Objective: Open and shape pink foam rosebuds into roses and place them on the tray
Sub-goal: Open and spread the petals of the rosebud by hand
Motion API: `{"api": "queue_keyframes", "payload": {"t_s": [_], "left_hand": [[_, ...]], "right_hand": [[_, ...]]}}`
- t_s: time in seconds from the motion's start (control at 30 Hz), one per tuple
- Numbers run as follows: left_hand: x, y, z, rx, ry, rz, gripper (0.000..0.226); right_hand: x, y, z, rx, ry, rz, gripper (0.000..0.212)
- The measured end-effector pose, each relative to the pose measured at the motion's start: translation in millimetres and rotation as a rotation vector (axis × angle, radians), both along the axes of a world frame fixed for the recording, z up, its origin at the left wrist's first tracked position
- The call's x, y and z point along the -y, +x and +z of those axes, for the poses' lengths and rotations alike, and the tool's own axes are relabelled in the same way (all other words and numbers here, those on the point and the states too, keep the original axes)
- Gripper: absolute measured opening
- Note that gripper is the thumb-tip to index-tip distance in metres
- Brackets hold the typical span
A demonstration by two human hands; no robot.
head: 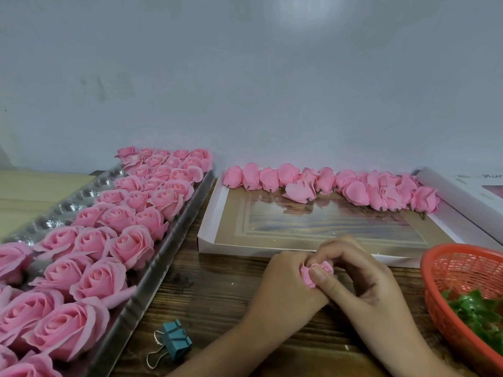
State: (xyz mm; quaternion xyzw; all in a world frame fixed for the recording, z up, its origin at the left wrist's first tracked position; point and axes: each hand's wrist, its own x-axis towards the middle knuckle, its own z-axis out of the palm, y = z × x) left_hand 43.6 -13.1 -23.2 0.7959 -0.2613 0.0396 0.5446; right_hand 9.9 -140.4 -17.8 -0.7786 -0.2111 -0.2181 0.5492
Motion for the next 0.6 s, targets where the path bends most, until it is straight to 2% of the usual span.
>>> {"api": "queue_keyframes", "payload": {"t_s": [0.1,0.2,0.5,0.6], "left_hand": [[1.1,2.7,-3.4,0.105,0.096,0.09,0.026],[2.8,2.6,-5.7,0.132,0.135,0.101,0.026],[-1.7,-2.7,4.5,-0.048,-0.026,-0.115,0.028],[-1.4,-2.8,3.9,-0.041,-0.01,-0.112,0.027]], "right_hand": [[-1.4,0.2,-0.6,0.017,-0.054,-0.028,0.015],[-1.7,0.6,-0.8,0.044,-0.072,-0.022,0.007],[0.5,-1.2,2.7,0.021,-0.063,0.014,0.006],[-0.7,-2.2,3.1,0.005,-0.041,0.013,0.009]]}}
